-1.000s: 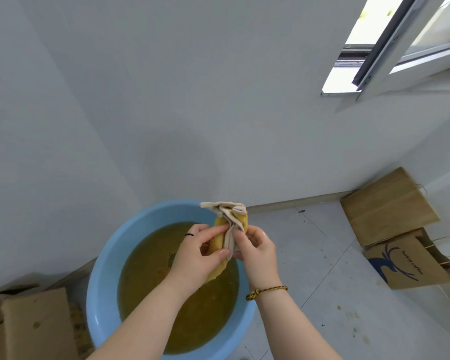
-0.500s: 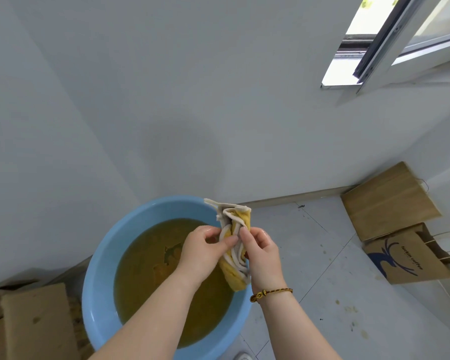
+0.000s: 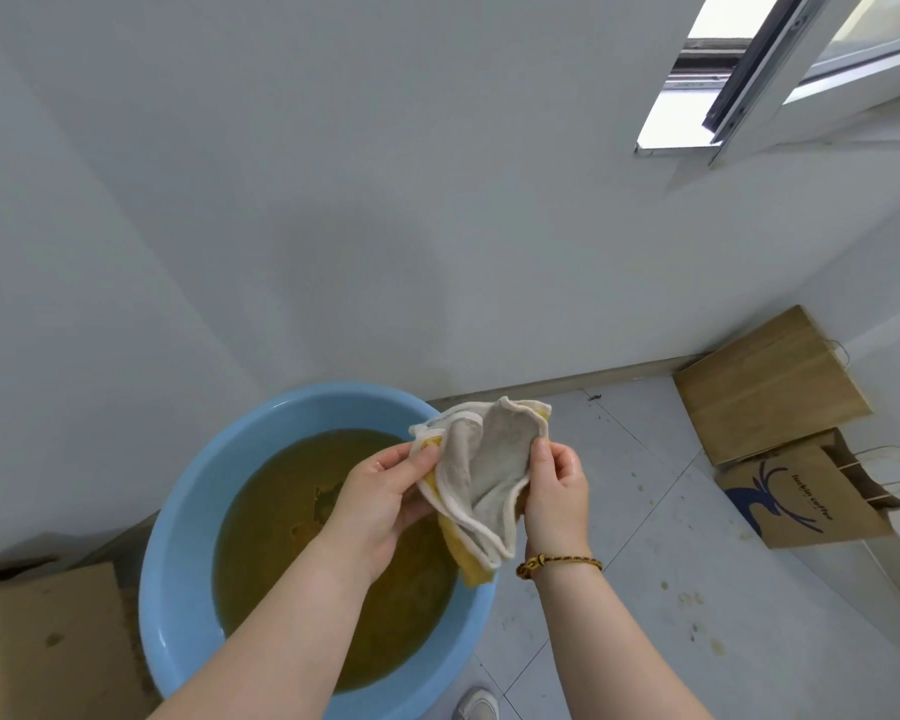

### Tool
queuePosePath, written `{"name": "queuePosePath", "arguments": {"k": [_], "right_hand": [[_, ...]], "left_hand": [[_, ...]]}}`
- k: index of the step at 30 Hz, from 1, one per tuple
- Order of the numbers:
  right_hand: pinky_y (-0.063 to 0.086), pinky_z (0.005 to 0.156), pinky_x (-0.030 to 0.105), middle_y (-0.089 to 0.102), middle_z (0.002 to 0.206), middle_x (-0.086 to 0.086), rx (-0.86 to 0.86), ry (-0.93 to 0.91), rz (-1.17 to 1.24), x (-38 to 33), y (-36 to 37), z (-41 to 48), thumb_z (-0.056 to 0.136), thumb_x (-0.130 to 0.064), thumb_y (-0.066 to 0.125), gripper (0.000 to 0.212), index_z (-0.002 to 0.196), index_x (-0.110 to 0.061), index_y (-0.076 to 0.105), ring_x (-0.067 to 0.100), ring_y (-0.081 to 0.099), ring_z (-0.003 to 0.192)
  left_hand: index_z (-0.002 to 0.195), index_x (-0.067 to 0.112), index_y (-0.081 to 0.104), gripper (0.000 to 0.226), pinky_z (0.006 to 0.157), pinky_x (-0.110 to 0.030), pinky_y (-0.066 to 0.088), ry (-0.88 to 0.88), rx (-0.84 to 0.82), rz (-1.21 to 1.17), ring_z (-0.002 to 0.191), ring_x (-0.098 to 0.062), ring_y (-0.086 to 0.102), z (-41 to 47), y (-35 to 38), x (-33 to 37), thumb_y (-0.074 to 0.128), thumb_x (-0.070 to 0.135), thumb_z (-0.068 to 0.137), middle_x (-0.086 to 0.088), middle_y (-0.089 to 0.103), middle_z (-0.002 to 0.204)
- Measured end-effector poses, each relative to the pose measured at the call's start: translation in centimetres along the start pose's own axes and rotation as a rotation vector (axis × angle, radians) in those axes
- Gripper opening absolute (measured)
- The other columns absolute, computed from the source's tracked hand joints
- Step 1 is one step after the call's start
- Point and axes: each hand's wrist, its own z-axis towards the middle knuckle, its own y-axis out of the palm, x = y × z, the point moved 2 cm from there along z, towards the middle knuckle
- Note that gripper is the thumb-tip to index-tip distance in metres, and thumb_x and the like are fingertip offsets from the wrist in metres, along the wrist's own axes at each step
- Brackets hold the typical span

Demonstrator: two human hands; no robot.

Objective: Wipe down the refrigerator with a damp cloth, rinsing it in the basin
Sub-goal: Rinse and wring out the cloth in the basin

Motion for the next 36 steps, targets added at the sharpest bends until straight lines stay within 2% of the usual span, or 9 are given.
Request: {"name": "queuePosePath", "arguments": {"k": [3,6,10,12,16,21,25,27,36], "right_hand": [[0.041,0.057,0.021,0.052,0.073,0.003,-0.055,0.219,0.047,-0.1,-0.4,0.7,0.098,-0.025,0.04,0.026,0.08,-0.01,0.053,0.016,0.049,0.07],[0.047,0.061,0.028,0.058,0.093,0.006,-0.189,0.437,0.273,0.3,-0.4,0.3,0.098,-0.034,0.036,0.03,0.102,-0.009,0.052,0.019,0.057,0.079],[0.054,0.078,0.032,0.062,0.107,0.007,-0.335,0.3,0.117,1.3,-0.4,-0.8,0.092,-0.027,0.05,0.029,0.113,-0.007,0.056,0.022,0.061,0.098],[0.055,0.078,0.026,0.064,0.106,0.007,-0.374,0.206,0.02,1.6,-0.5,-1.4,0.089,-0.018,0.057,0.023,0.111,-0.012,0.059,0.017,0.063,0.094],[0.051,0.09,0.036,0.061,0.11,0.004,-0.389,0.078,-0.135,1.8,-0.6,-1.2,0.084,-0.017,0.063,0.018,0.1,-0.025,0.06,0.019,0.059,0.104],[0.044,0.063,0.021,0.055,0.071,-0.001,-0.168,0.02,-0.133,1.8,-1.2,-0.1,0.091,-0.005,0.05,0.022,0.072,-0.017,0.055,0.012,0.051,0.069],[0.04,0.056,0.026,0.049,0.07,0.004,0.005,0.192,0.129,2.2,-3.3,2.1,0.093,-0.001,0.041,0.023,0.076,-0.013,0.05,0.014,0.046,0.063],[0.045,0.054,0.025,0.052,0.072,0.005,0.021,0.237,0.178,2.2,-4.9,3.4,0.093,0.001,0.039,0.024,0.079,-0.013,0.052,0.016,0.049,0.063],[0.041,0.06,0.031,0.054,0.072,0.007,-0.028,0.313,-0.031,6.3,-7.6,7.1,0.093,0.004,0.036,0.029,0.082,-0.011,0.058,0.019,0.048,0.064]], "left_hand": [[0.074,0.01,0.072,0.015,0.055,-0.026,0.056,-0.026,-0.074,-0.101,0.062,-0.015,0.067,0.0,0.7,-0.2,0.059,0.015,0.07,-0.006,0.071,0.07],[0.085,0.01,0.07,0.013,0.059,-0.025,0.056,-0.003,-0.029,-0.039,0.065,-0.014,0.068,0.4,1.0,-0.4,0.059,0.012,0.077,-0.004,0.072,0.072],[0.09,0.011,0.068,0.012,0.063,-0.025,0.057,0.003,0.05,0.008,0.071,-0.016,0.068,0.7,0.9,-0.7,0.059,0.01,0.082,-0.005,0.072,0.079],[0.093,0.01,0.068,0.014,0.065,-0.026,0.057,0.002,0.044,0.06,0.076,-0.017,0.069,0.6,1.1,-1.1,0.059,0.01,0.083,-0.008,0.072,0.086],[0.093,0.011,0.069,0.014,0.062,-0.024,0.056,0.012,0.048,0.108,0.076,-0.017,0.069,0.7,1.7,-1.6,0.06,0.011,0.082,-0.007,0.073,0.087],[0.093,0.009,0.066,0.014,0.06,-0.024,0.052,0.023,0.039,0.09,0.069,-0.013,0.066,0.7,2.1,-1.9,0.057,0.016,0.085,-0.001,0.071,0.073],[0.107,0.008,0.055,0.021,0.07,-0.033,0.048,-0.017,0.076,-0.098,0.089,-0.022,0.059,1.7,1.2,-1.2,0.041,0.018,0.095,-0.011,0.061,0.097],[0.121,0.01,0.047,0.027,0.071,-0.035,0.047,-0.019,0.107,-0.039,0.094,-0.023,0.057,2.5,0.5,-1.4,0.036,0.018,0.097,-0.01,0.057,0.105],[0.131,0.02,0.037,0.036,0.067,-0.03,0.047,-0.056,0.189,0.145,0.09,-0.018,0.055,5.8,-1.1,-6.2,0.043,0.018,0.095,-0.002,0.053,0.104]]}}
